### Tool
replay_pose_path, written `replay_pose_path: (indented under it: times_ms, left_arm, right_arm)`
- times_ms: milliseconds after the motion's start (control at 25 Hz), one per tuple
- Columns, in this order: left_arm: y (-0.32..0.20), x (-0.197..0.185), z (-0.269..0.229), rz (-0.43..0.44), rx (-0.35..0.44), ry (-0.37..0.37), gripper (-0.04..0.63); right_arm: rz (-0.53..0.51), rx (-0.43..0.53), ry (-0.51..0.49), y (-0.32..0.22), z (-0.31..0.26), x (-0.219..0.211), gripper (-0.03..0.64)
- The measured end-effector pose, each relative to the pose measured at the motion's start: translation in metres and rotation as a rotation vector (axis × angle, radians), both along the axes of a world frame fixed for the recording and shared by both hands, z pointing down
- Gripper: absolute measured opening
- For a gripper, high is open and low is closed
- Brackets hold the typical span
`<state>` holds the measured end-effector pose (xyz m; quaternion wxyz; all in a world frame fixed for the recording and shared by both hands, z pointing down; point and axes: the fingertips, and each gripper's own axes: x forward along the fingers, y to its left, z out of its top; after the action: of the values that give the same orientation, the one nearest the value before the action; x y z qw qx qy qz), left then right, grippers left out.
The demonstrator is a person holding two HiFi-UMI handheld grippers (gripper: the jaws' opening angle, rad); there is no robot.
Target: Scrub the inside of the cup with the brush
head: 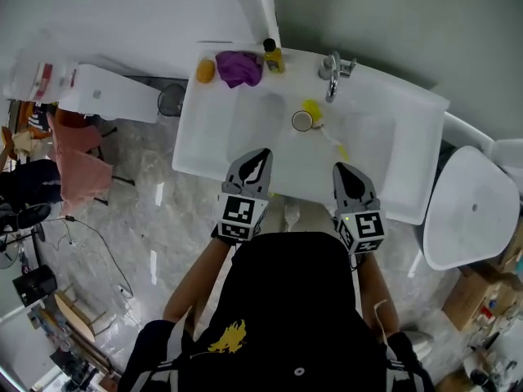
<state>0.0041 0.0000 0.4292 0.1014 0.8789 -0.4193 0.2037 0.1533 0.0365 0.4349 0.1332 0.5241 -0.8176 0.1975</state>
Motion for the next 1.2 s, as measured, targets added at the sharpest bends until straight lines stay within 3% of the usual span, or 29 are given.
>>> replay_pose_path:
  times_ms: [200, 320, 360, 400, 440, 600, 760, 840, 960, 1040, 1120, 1200]
  left_arm:
    - [-0.012, -0.009, 0.063, 0.096, -0.122, -0.026, 0.026]
    - [-0.02, -0.006, 0.112, 0.177, -0.251, 0.017, 0.165]
    - [-0.022, -0.005, 0.128, 0.206, -0.287, 0.026, 0.205]
    - [-0.025, -0.004, 0.142, 0.234, -0.31, 0.023, 0.218]
    - [-0.026, -0.001, 0.155, 0.262, -0.333, 0.018, 0.24]
    - [-0.026, 0.018, 0.205, 0.338, -0.493, 0.06, 0.291]
    - [-0.031, 0.039, 0.258, 0.436, -0.508, -0.086, 0.291]
    - [-0.034, 0.049, 0.281, 0.479, -0.486, -0.162, 0.291]
    - [-0.04, 0.057, 0.319, 0.577, -0.385, -0.363, 0.291]
    - [-0.043, 0.056, 0.351, 0.589, -0.404, -0.451, 0.29]
    - [-0.044, 0.059, 0.372, 0.554, -0.478, -0.446, 0.287]
    - [-0.047, 0.07, 0.375, 0.498, -0.523, -0.359, 0.276]
  right_arm:
    - [0.025, 0.007, 0.113, -0.001, 0.01, -0.005, 0.025]
    - [0.021, -0.009, 0.16, -0.013, 0.029, -0.002, 0.026]
    - [0.005, -0.018, 0.179, -0.016, 0.038, 0.0, 0.074]
    - [-0.011, -0.029, 0.201, -0.019, 0.048, 0.003, 0.171]
    - [-0.021, -0.039, 0.223, -0.023, 0.06, 0.006, 0.199]
    - [-0.041, -0.09, 0.277, -0.044, 0.111, 0.02, 0.203]
    - [-0.115, -0.171, 0.268, -0.06, 0.178, 0.03, 0.293]
    - [-0.137, -0.217, 0.287, -0.066, 0.211, 0.035, 0.293]
    - [-0.153, -0.313, 0.314, -0.072, 0.271, 0.048, 0.291]
    - [-0.147, -0.398, 0.322, -0.071, 0.312, 0.059, 0.291]
    - [-0.136, -0.453, 0.335, -0.07, 0.34, 0.066, 0.282]
    - [-0.127, -0.473, 0.351, -0.069, 0.356, 0.069, 0.271]
